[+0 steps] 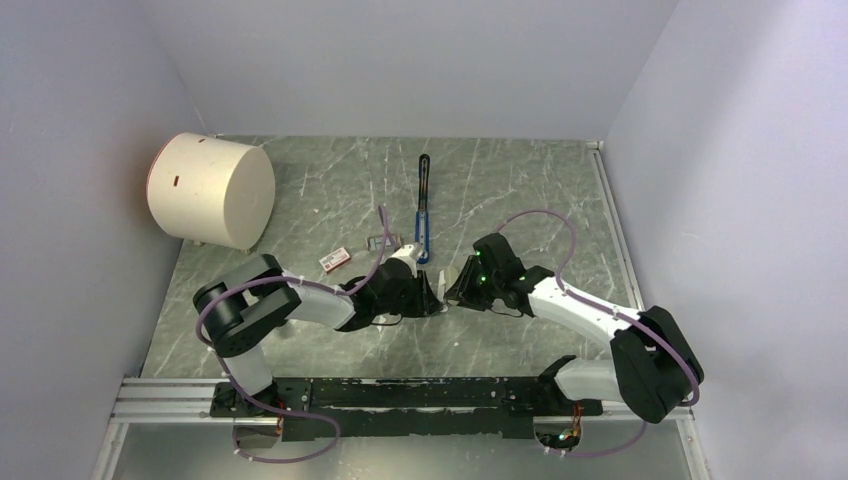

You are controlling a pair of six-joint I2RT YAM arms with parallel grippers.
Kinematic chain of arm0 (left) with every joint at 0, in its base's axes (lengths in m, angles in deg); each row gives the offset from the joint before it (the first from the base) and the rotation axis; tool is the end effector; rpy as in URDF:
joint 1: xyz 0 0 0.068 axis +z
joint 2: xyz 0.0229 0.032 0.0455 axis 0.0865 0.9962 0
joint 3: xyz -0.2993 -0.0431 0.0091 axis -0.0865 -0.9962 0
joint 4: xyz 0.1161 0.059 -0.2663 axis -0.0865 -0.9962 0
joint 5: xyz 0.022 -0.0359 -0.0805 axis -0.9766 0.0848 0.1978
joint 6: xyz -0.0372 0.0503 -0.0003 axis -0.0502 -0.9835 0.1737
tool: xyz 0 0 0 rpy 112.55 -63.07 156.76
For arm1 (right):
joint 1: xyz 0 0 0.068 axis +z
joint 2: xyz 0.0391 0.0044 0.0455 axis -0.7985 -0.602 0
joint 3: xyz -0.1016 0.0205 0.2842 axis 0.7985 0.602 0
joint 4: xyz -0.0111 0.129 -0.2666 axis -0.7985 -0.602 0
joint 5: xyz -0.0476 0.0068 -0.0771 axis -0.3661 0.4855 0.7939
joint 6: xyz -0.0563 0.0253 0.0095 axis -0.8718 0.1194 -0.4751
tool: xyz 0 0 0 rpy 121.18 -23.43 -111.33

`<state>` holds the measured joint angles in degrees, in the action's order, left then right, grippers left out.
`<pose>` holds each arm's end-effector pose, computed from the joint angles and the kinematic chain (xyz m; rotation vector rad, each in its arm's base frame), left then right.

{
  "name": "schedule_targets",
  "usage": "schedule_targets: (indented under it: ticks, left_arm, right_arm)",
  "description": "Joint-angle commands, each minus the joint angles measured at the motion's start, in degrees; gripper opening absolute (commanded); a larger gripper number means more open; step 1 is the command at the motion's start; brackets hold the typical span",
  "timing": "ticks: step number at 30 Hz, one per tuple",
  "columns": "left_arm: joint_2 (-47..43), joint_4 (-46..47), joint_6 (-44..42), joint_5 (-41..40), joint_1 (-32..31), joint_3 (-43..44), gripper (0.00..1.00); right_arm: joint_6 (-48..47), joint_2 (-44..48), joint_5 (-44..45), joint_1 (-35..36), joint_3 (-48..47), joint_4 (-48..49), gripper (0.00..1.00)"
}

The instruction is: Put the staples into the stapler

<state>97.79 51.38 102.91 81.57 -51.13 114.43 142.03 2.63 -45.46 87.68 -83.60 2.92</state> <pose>0.1955 -0.2935 0.1135 0.1531 2.3611 -1.0379 0.2111 0.1530 0.1696 0.3804 2.6425 0.7281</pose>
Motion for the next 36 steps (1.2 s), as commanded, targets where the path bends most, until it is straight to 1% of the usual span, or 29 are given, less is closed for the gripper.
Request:
schedule_targets:
  ticks: [1, 4, 8, 10, 15, 18, 22, 28, 33, 36]
  left_arm:
    - [0.9, 2.5, -2.6, -0.6, -0.4, 0.7, 0.33]
    - [1.2, 3.4, -2.3, 0.0, -0.3, 0.3, 0.25]
    - [2.0, 5.1, -2.4, 2.5, -0.4, -0.9, 0.09]
    - [2.4, 6.2, -2.6, 3.8, -0.4, -2.2, 0.05]
    - [1.7, 5.8, -4.0, 4.4, -0.4, -4.5, 0.05]
    - [1.0, 4.2, -5.1, 3.9, -0.3, -4.8, 0.05]
    - [1.1, 3.6, -5.5, 4.2, -0.4, -5.1, 0.05]
    - [1.5, 2.7, -5.1, 4.4, -0.3, -5.1, 0.05]
    - [2.1, -1.2, -3.7, 4.4, -0.3, -3.6, 0.05]
    - [2.6, -2.0, -2.8, 4.9, -0.4, -3.4, 0.05]
  right_arm:
    - [-1.8, 0.5, -0.3, 0.3, -1.3, 0.2, 0.07]
    - [-2.5, 0.1, -0.6, 0.3, -2.0, -0.5, 0.07]
    - [-3.7, -0.3, 0.1, 0.3, -3.0, -2.3, 0.07]
    - [-4.5, -0.2, 1.3, 0.3, -4.1, -3.7, 0.07]
    - [-6.2, 0.3, 6.1, 0.2, -7.0, -7.3, 0.07]
    - [-6.9, 1.2, 13.0, 0.2, -9.0, -10.6, 0.08]
    - [-8.3, 1.9, 19.8, 0.1, -10.2, -11.6, 0.08]
    - [-9.6, 1.2, 24.9, -0.1, -11.6, -12.3, 0.10]
    - [-10.1, 0.4, 28.6, -0.9, -13.0, -12.2, 0.13]
    - [-10.9, -1.1, 30.0, -1.5, -14.3, -11.9, 0.15]
